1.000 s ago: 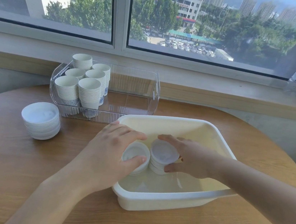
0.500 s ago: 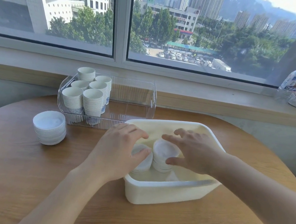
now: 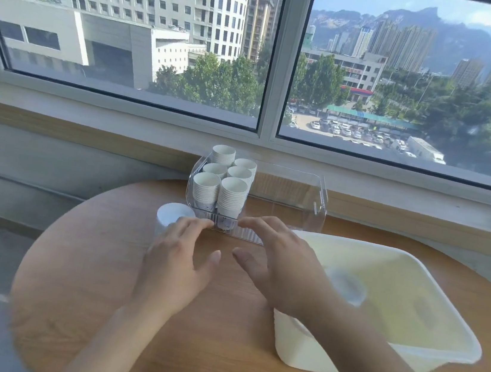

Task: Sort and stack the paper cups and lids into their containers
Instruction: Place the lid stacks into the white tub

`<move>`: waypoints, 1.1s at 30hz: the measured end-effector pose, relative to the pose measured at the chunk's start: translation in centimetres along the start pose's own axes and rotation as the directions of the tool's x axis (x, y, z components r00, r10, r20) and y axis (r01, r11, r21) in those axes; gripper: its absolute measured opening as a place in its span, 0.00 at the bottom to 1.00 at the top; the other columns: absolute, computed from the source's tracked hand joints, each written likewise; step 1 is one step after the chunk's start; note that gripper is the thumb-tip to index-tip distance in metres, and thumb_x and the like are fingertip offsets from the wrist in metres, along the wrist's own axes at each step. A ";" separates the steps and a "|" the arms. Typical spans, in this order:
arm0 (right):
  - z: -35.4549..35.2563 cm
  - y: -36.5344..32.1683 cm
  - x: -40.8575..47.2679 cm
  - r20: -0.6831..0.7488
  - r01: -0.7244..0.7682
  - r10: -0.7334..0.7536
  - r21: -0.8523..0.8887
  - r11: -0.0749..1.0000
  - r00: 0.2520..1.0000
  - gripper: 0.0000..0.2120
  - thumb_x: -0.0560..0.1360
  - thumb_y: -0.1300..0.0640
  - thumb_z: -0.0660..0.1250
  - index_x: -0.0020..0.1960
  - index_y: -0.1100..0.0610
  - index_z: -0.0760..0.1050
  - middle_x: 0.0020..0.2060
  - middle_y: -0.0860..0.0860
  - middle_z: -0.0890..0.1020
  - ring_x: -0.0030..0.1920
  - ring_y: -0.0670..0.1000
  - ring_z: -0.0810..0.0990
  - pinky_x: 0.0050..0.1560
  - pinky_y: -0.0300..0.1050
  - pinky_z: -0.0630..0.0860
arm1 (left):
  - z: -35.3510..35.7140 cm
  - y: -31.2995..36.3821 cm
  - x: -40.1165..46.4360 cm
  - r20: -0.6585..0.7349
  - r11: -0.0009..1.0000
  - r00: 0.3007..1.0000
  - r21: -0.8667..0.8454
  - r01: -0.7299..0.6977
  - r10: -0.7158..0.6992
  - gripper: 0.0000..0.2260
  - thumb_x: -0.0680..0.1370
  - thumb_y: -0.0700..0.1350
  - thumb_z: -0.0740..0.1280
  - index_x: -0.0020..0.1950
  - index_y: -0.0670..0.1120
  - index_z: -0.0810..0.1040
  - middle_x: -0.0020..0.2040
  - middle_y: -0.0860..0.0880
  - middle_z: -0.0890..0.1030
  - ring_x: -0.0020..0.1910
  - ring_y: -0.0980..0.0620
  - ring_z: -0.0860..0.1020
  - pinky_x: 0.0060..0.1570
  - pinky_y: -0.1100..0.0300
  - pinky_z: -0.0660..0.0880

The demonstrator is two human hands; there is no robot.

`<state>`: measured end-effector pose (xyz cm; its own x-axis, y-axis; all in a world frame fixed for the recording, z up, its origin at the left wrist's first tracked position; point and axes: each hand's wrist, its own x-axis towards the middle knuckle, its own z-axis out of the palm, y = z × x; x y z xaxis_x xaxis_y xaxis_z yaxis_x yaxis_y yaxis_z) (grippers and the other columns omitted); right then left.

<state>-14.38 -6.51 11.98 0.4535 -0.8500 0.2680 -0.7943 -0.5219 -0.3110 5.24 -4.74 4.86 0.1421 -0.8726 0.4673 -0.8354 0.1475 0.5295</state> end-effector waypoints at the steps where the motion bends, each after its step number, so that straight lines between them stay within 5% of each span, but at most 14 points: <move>1: 1.1 -0.8 0.6 0.005 0.001 -0.001 0.014 1.000 1.000 0.22 0.82 0.40 0.63 0.75 0.40 0.68 0.71 0.41 0.72 0.66 0.48 0.76 0.61 0.46 0.72 | -0.2 -1.3 0.0 -0.027 0.999 0.999 -0.009 0.038 -0.038 0.22 0.77 0.56 0.72 0.70 0.59 0.72 0.65 0.59 0.74 0.57 0.50 0.79 0.46 0.54 0.74; 4: 4.4 -2.0 2.2 0.038 -0.008 0.006 0.066 0.998 0.999 0.21 0.83 0.42 0.62 0.75 0.40 0.67 0.70 0.41 0.72 0.67 0.47 0.75 0.62 0.45 0.71 | 0.0 -5.1 0.5 -0.074 0.989 0.987 -0.059 0.135 -0.139 0.25 0.78 0.53 0.72 0.73 0.60 0.70 0.68 0.54 0.71 0.63 0.47 0.76 0.49 0.52 0.75; 8: 8.0 -2.0 4.0 0.086 -0.092 0.080 0.148 0.985 0.993 0.19 0.84 0.42 0.60 0.74 0.42 0.68 0.69 0.42 0.73 0.65 0.48 0.77 0.63 0.49 0.73 | 1.1 -8.5 2.4 -0.075 0.953 0.963 -0.188 0.239 -0.257 0.24 0.82 0.56 0.67 0.78 0.58 0.69 0.73 0.48 0.69 0.73 0.47 0.68 0.66 0.54 0.68; 13: 11.3 -2.5 6.7 0.047 -0.210 0.205 0.313 0.926 0.978 0.19 0.84 0.43 0.61 0.74 0.42 0.69 0.69 0.43 0.74 0.64 0.48 0.78 0.64 0.46 0.72 | 2.5 -10.3 5.4 -0.001 0.876 0.922 -0.312 0.368 -0.387 0.29 0.81 0.56 0.67 0.81 0.59 0.63 0.76 0.45 0.67 0.75 0.49 0.67 0.69 0.57 0.64; 19: 14.2 -3.4 9.5 0.099 -0.258 0.239 0.472 0.843 0.966 0.28 0.85 0.45 0.61 0.82 0.43 0.56 0.76 0.46 0.68 0.73 0.48 0.70 0.70 0.42 0.64 | 3.6 -12.6 5.9 0.126 0.819 0.899 -0.375 0.434 -0.419 0.34 0.79 0.58 0.71 0.82 0.61 0.59 0.75 0.49 0.69 0.75 0.51 0.69 0.70 0.55 0.66; 24: 15.5 -3.9 11.0 0.199 -0.351 0.299 0.683 0.641 0.933 0.27 0.86 0.44 0.57 0.83 0.43 0.54 0.80 0.44 0.65 0.79 0.46 0.62 0.71 0.37 0.58 | 3.8 -14.0 4.7 0.215 0.749 0.888 -0.478 0.459 -0.407 0.41 0.70 0.69 0.69 0.80 0.66 0.59 0.73 0.60 0.73 0.72 0.56 0.73 0.74 0.48 0.70; 30: 17.4 -4.0 11.3 0.210 -0.341 0.285 0.753 0.564 0.935 0.25 0.87 0.47 0.57 0.83 0.42 0.57 0.79 0.40 0.65 0.78 0.42 0.63 0.80 0.44 0.59 | 3.4 -13.4 3.4 0.216 0.756 0.917 -0.518 0.399 -0.336 0.39 0.77 0.54 0.76 0.81 0.66 0.58 0.71 0.63 0.74 0.65 0.66 0.76 0.70 0.55 0.74; 33: 17.5 -4.1 10.9 0.210 -0.339 0.290 0.781 0.524 0.934 0.24 0.87 0.49 0.56 0.82 0.40 0.58 0.78 0.39 0.67 0.76 0.41 0.65 0.79 0.45 0.62 | 3.1 -13.1 2.6 0.181 0.760 0.930 -0.537 0.366 -0.320 0.42 0.74 0.55 0.79 0.81 0.66 0.58 0.69 0.63 0.75 0.63 0.66 0.78 0.67 0.54 0.76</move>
<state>0.90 -14.89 0.26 0.2780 -0.9601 -0.0315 -0.2541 -0.0419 -0.9663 14.89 -10.36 -3.01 0.3029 -0.9432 0.1369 -0.2974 0.0430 0.9538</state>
